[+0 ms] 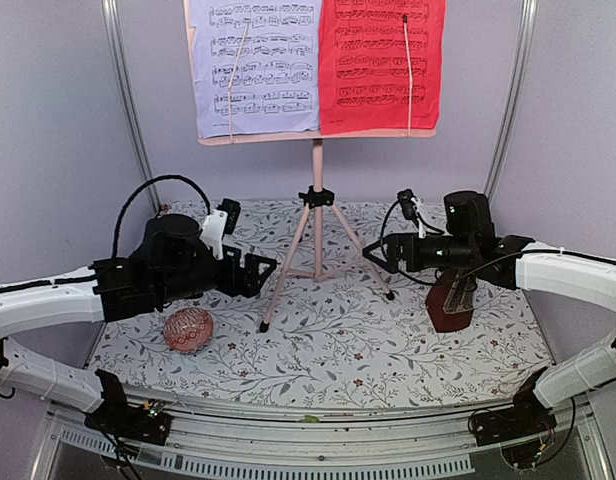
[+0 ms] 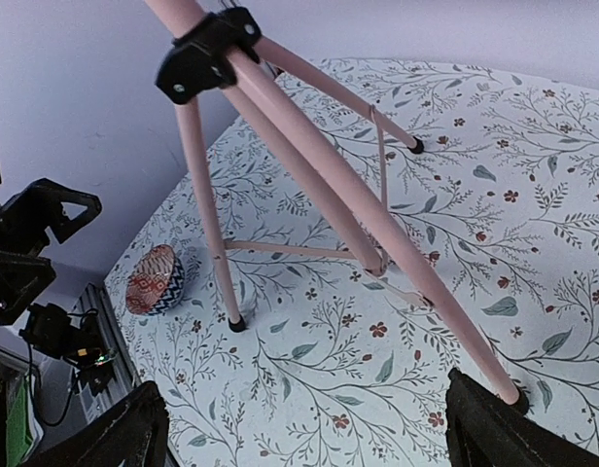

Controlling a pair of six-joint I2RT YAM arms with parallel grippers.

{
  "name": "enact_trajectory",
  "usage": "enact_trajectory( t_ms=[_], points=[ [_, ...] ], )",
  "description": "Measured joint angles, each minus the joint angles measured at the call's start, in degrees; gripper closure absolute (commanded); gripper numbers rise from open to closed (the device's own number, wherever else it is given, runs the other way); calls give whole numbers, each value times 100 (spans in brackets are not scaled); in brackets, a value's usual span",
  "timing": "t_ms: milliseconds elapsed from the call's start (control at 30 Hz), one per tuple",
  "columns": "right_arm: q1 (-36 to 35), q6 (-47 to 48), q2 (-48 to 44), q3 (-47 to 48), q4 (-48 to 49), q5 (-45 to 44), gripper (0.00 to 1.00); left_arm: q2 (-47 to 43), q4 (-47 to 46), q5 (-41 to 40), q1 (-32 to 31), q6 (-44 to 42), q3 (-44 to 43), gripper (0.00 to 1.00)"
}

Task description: Set up the instrument practice props

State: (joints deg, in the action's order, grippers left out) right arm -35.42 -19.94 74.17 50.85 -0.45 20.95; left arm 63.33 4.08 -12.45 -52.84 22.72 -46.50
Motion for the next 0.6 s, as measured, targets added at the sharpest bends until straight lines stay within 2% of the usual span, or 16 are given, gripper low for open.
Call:
enact_trajectory(
  t_ms=[333,600],
  points=[
    [-11,-212,1130,-37,293,-514,1,1792,-74,-243,68,437,26,7],
    [7,-260,1928,105,354,-874,1,2535,-98,-122,310,675,-249,7]
  ],
)
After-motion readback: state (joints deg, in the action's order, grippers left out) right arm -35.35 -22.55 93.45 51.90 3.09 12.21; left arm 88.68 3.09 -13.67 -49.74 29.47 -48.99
